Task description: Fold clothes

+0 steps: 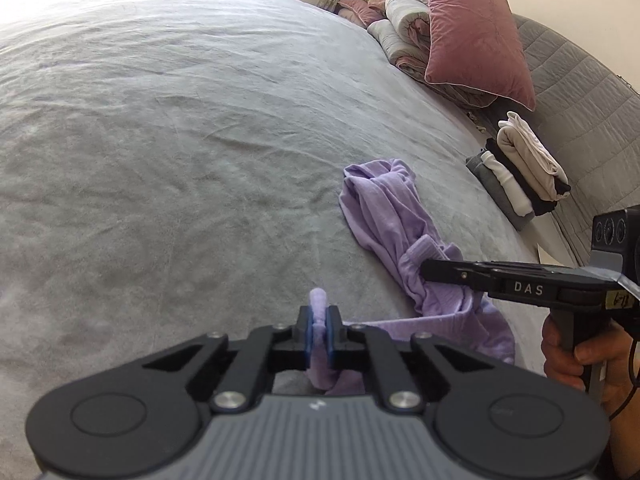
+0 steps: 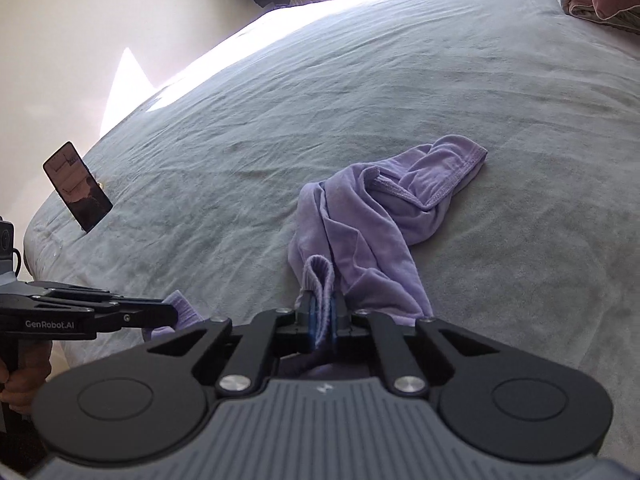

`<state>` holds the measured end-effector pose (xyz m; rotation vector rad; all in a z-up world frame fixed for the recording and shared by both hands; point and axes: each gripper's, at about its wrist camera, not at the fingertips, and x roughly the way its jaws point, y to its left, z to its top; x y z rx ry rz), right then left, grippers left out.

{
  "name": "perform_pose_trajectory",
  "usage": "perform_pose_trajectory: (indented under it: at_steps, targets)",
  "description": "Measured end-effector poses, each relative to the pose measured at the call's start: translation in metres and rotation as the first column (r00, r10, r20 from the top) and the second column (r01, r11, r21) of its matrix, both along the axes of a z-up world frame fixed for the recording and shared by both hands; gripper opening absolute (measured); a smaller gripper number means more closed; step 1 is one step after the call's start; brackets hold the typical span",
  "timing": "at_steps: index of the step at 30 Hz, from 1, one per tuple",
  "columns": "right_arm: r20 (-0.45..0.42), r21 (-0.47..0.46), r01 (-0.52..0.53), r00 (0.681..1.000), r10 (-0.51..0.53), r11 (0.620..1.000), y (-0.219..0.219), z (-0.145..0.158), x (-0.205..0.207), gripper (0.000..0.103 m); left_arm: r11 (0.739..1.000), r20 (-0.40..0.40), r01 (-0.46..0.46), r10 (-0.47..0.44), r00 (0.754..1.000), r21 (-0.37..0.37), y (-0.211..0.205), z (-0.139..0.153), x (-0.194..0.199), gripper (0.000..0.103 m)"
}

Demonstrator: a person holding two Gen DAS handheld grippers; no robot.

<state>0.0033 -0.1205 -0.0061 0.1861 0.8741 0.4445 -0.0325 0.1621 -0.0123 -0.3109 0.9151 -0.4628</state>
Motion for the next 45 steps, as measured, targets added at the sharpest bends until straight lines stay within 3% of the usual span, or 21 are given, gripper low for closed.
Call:
perform_pose_trajectory:
  at_steps: [7,11,15,18,27,36,39,45]
  targets:
    - [0.05,-0.003,0.064,0.997,-0.063,0.998,0.044,0.024,0.03,0.008,0.985,0.089,-0.16,0.165,0.982,-0.062,0.055,0.014,-0.013,0.006]
    - [0.094,0.005,0.1,0.991,-0.1,0.995,0.083,0.032,0.061,0.007,0.962,0.138,-0.26,0.27,0.953,-0.087,0.078,0.02,-0.015,0.006]
    - [0.142,0.003,0.088,0.986,-0.088,0.996,0.128,0.039,0.092,0.007,0.927,0.186,-0.366,0.374,0.909,-0.076,0.095,0.023,-0.01,0.006]
    - [0.169,-0.01,0.055,0.984,-0.052,0.998,0.164,0.043,0.114,0.007,0.891,0.231,-0.451,0.45,0.863,-0.051,0.109,0.022,-0.004,0.006]
    - [0.221,-0.059,-0.069,0.972,0.08,0.996,0.267,0.035,0.157,0.007,0.78,0.256,-0.626,0.607,0.752,-0.009,0.155,0.012,0.007,0.006]
    - [0.204,-0.062,-0.171,0.962,0.18,0.983,0.338,0.014,0.184,0.007,0.641,0.253,-0.766,0.735,0.629,0.041,0.188,0.002,0.014,0.006]
    - [0.198,-0.077,-0.202,0.957,0.214,0.976,0.357,0.009,0.188,0.007,0.618,0.252,-0.784,0.75,0.612,0.065,0.19,-0.001,0.016,0.006]
    - [0.165,-0.11,-0.221,0.957,0.237,0.969,0.376,-0.008,0.194,0.007,0.609,0.182,-0.79,0.77,0.611,0.075,0.201,-0.014,0.022,0.006]
